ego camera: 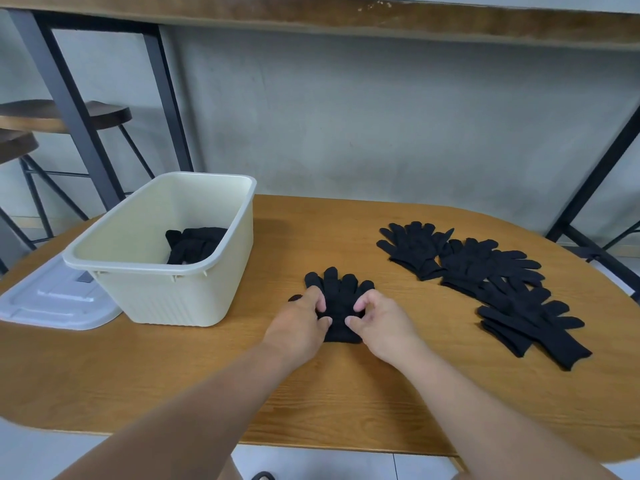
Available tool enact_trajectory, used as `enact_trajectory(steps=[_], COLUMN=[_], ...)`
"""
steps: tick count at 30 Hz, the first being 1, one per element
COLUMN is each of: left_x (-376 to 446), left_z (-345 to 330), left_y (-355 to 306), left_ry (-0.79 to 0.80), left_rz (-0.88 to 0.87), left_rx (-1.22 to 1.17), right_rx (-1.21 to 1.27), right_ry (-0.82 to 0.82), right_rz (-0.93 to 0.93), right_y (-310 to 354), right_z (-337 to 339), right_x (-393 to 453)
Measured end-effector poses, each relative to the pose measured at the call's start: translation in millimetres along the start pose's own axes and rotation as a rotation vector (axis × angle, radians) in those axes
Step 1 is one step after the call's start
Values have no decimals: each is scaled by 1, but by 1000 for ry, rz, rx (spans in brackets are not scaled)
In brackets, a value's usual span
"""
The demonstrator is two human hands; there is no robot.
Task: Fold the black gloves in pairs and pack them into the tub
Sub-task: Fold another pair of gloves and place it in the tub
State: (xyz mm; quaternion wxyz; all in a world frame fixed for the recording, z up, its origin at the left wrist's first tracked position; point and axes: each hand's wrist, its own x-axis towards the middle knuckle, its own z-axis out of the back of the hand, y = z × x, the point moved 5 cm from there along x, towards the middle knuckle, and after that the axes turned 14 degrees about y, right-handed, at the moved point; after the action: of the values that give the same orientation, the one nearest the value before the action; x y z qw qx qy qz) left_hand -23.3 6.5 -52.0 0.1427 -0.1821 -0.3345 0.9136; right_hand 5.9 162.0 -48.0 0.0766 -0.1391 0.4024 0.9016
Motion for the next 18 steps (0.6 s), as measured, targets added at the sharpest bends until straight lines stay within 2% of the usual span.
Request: enact_trajectory(steps=[3,7,12,16,18], left_x=[-2,-9,-14,-13,-13], left_z=[0,-1,2,10,13], left_y=[-7,-14,-6,-13,-13], left_ry=[-38,-58,88,27,24], left_rz=[-16,-240,-337,-353,-313], left_rx=[233,507,532,571,480], right_rx=[-155,-352,-455,-623,-582], right_ry=[-52,-90,27,-2,-18], right_rz=[8,148,302,378,381], right_y=[2,10,7,12,13], right_z=[-2,-2,-1,-4,-5], right_x=[-1,-9,-17,-24,-26])
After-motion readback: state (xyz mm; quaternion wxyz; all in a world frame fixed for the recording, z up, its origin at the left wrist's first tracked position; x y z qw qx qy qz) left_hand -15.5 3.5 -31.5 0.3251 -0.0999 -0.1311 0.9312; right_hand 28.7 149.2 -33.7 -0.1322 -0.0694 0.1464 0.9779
